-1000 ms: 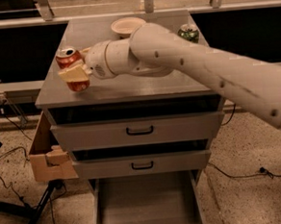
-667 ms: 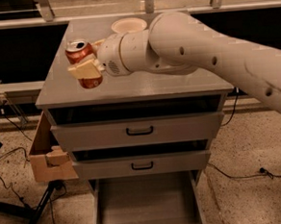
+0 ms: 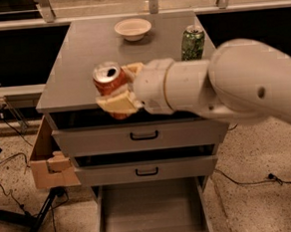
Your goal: Place coke can into bottom drawer
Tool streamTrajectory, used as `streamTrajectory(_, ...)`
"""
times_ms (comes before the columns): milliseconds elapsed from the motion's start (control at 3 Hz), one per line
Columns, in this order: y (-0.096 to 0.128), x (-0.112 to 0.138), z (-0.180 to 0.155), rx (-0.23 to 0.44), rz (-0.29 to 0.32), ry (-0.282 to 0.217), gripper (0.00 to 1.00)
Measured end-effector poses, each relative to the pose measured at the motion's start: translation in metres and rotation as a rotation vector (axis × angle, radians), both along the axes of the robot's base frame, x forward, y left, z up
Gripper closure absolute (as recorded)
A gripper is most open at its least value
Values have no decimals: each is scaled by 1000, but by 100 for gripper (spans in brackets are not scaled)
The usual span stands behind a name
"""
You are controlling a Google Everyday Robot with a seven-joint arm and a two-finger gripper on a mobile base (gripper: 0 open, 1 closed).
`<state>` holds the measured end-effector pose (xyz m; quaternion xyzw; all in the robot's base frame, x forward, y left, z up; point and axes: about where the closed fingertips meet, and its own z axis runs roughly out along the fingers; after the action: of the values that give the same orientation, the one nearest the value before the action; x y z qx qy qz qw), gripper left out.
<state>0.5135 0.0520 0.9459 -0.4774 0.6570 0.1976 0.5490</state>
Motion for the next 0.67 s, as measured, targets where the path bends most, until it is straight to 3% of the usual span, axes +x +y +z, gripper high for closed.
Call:
streamTrajectory(333, -33, -23, -39, 9, -20, 8, 100)
streamTrajectory(667, -76, -26, -80, 33, -51, -21, 100)
